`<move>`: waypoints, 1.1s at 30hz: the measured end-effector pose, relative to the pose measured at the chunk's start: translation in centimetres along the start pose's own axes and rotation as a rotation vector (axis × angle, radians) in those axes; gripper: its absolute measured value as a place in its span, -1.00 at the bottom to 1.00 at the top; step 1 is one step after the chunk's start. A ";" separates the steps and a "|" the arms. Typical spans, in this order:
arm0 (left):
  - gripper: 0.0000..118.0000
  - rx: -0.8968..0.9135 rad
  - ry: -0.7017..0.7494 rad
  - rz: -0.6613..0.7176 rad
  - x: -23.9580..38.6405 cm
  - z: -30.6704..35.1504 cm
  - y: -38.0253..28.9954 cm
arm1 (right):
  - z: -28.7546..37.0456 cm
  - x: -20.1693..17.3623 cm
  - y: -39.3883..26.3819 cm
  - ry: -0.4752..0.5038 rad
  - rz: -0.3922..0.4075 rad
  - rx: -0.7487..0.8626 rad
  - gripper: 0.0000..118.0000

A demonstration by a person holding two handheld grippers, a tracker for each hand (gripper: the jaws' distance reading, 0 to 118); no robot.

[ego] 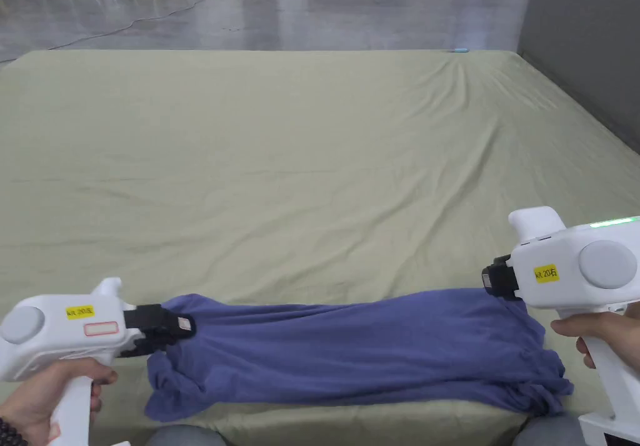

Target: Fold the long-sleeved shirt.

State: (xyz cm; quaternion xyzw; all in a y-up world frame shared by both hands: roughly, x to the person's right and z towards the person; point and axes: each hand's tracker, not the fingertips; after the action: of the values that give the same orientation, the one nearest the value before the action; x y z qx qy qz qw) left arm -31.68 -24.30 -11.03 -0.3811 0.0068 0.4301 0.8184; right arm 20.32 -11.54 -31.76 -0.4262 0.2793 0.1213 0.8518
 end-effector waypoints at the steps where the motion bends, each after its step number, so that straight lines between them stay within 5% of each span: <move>1: -1.00 0.007 0.002 0.017 -0.4 0.9 0.5 | 0.1 0.0 0.0 0.001 -0.001 0.003 -1.00; 10: -1.00 0.095 0.263 0.023 -6.0 11.6 4.6 | 0.5 -0.5 -0.1 0.018 0.013 0.000 -1.00; 13: -1.00 0.074 0.236 0.016 -4.7 12.3 4.3 | 0.2 -0.9 -0.1 0.022 0.020 -0.006 -1.00; 16: -1.00 0.075 0.063 -0.022 -1.5 11.7 4.1 | -0.4 -0.5 0.1 0.030 0.020 -0.004 -1.00; 29: -1.00 -0.138 -0.154 -0.167 23.3 -7.2 -1.6 | -0.9 0.9 0.3 0.039 -0.003 0.006 -1.00; 33: -1.00 -0.283 -0.130 -0.066 25.6 -15.3 -3.8 | -1.1 1.8 0.4 0.034 -0.017 0.004 -1.00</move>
State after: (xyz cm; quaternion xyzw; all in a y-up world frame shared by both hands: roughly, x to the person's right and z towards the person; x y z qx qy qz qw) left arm -8.03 -17.34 -28.18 -0.4639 -0.1191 0.4235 0.7689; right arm 21.15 -12.21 -33.60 -0.4289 0.2904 0.1064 0.8488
